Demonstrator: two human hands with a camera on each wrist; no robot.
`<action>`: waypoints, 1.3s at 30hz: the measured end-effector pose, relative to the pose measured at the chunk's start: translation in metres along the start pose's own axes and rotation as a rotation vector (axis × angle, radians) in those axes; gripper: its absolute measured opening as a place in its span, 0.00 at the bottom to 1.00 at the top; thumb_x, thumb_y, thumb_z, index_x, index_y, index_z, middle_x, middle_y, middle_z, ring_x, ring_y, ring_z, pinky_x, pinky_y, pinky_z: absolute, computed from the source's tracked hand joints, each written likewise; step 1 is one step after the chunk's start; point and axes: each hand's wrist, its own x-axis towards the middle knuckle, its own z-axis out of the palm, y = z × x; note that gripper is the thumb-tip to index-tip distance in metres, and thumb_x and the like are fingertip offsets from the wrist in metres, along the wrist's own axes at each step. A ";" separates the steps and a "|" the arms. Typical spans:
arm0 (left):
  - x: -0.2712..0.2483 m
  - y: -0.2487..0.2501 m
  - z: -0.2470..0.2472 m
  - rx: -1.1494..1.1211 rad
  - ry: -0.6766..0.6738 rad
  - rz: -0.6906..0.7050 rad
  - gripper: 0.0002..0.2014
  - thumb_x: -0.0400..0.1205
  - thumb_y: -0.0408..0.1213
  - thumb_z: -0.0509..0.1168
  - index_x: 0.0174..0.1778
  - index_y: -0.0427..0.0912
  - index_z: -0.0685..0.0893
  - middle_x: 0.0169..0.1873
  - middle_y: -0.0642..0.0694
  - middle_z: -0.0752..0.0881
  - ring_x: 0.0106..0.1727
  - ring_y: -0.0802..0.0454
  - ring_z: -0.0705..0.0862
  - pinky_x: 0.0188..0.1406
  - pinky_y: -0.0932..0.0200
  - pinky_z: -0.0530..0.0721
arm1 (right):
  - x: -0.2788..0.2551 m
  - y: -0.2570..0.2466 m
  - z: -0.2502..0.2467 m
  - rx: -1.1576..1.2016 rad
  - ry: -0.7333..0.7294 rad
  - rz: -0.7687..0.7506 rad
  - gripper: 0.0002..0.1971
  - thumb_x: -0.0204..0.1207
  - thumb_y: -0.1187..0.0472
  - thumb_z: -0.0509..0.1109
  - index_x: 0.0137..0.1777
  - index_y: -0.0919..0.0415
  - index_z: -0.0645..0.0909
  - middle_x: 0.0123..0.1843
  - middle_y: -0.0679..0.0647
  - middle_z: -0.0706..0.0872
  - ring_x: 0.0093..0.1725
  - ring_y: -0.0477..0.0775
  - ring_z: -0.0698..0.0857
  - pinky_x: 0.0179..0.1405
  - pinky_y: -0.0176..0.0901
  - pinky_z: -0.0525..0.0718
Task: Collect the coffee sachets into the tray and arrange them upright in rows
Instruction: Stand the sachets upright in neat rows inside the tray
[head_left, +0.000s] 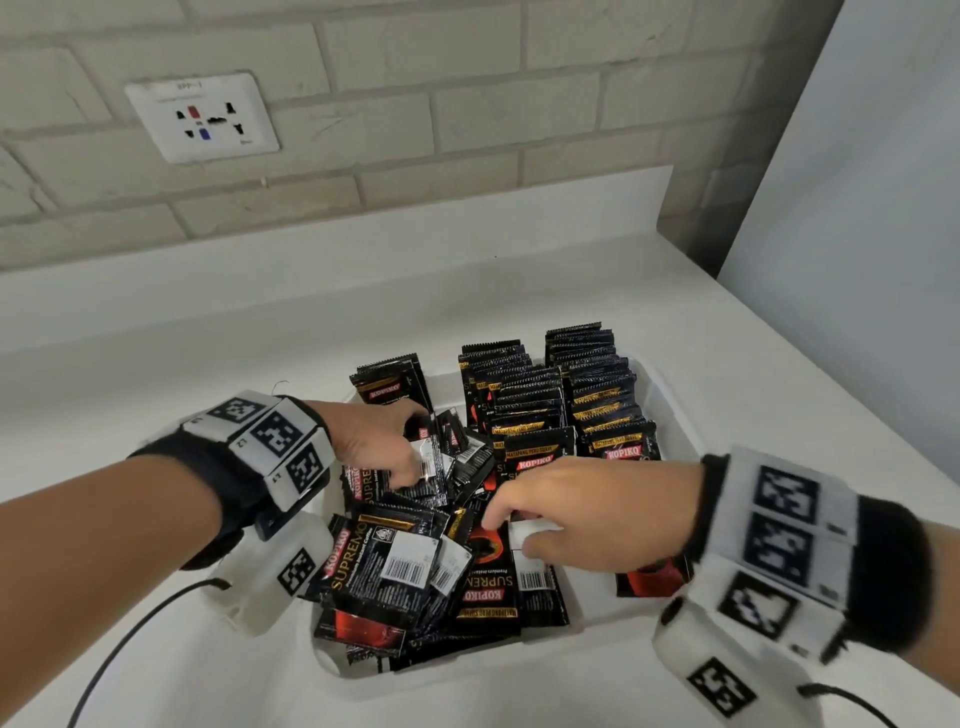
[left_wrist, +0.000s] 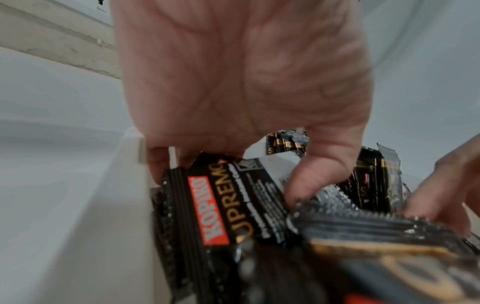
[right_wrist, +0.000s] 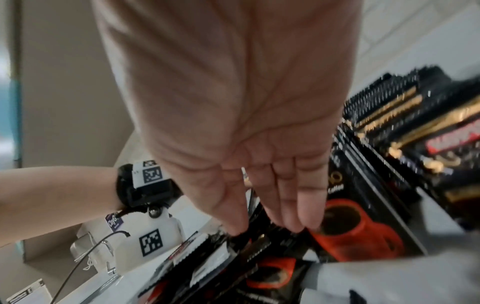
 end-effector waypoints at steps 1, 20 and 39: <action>0.000 0.000 0.000 -0.009 -0.004 -0.003 0.44 0.76 0.26 0.65 0.82 0.43 0.45 0.76 0.35 0.65 0.74 0.41 0.67 0.68 0.53 0.69 | 0.006 -0.001 0.000 0.022 -0.026 0.008 0.19 0.82 0.61 0.57 0.71 0.48 0.70 0.51 0.42 0.77 0.53 0.42 0.78 0.52 0.34 0.77; -0.003 0.001 -0.012 -0.026 -0.146 0.110 0.20 0.72 0.24 0.66 0.61 0.23 0.76 0.47 0.38 0.79 0.45 0.48 0.78 0.39 0.68 0.78 | 0.039 -0.018 0.003 0.140 -0.098 0.043 0.15 0.80 0.68 0.55 0.61 0.54 0.76 0.64 0.53 0.72 0.60 0.52 0.71 0.53 0.42 0.71; -0.006 -0.011 -0.027 -0.148 -0.114 0.173 0.14 0.71 0.22 0.72 0.44 0.44 0.80 0.32 0.56 0.89 0.36 0.60 0.87 0.41 0.66 0.86 | 0.030 -0.015 0.000 0.258 0.036 0.058 0.12 0.80 0.69 0.53 0.50 0.50 0.72 0.34 0.42 0.68 0.28 0.39 0.68 0.19 0.27 0.67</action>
